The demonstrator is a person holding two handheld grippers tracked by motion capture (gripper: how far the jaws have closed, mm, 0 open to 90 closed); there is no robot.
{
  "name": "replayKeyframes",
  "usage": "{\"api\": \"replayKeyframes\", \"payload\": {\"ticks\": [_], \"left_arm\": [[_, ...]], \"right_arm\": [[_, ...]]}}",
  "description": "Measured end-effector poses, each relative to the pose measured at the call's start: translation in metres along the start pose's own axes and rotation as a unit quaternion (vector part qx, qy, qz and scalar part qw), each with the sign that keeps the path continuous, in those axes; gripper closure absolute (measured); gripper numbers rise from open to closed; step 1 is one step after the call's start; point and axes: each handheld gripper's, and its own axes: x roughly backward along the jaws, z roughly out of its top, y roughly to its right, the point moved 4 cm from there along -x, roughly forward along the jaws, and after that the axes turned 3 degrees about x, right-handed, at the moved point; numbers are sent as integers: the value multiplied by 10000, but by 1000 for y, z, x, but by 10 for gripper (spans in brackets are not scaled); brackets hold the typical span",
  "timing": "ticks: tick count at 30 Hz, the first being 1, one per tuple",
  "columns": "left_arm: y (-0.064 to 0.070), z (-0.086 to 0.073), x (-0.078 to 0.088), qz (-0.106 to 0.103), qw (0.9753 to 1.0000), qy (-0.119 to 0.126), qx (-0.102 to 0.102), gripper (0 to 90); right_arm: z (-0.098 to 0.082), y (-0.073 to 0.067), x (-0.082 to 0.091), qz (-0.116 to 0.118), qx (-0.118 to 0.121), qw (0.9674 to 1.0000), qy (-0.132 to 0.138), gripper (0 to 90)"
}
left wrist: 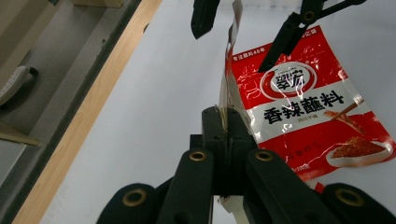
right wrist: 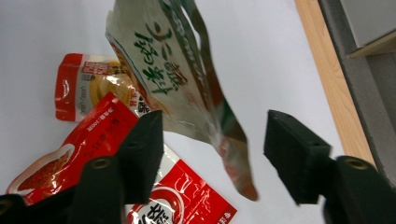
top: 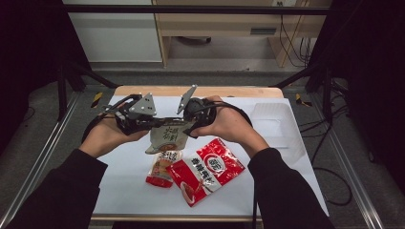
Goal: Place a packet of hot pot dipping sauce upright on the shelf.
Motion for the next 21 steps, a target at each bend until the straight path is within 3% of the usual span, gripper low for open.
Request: {"api": "replayKeyframes", "payload": {"ticks": [5, 13, 18, 19, 21], "left_arm": [[4, 4, -3, -104, 9999, 62, -101, 900], [9, 3, -4, -188, 9997, 148, -89, 900], [9, -3, -5, -279, 9991, 308, 67, 889], [9, -4, -5, -290, 9988, 383, 118, 868], [8, -5, -3, -272, 9973, 599, 317, 743]], "right_arm": [[-1, -5, -1, 174, 147, 9997, -109, 521], [-2, -9, -1, 192, 179, 9993, -274, 847], [-1, -9, 2, 216, 184, 9992, -291, 900], [-1, -9, 3, 202, 181, 9991, -314, 900], [-1, -8, 5, 95, 256, 9988, -402, 900]]}}
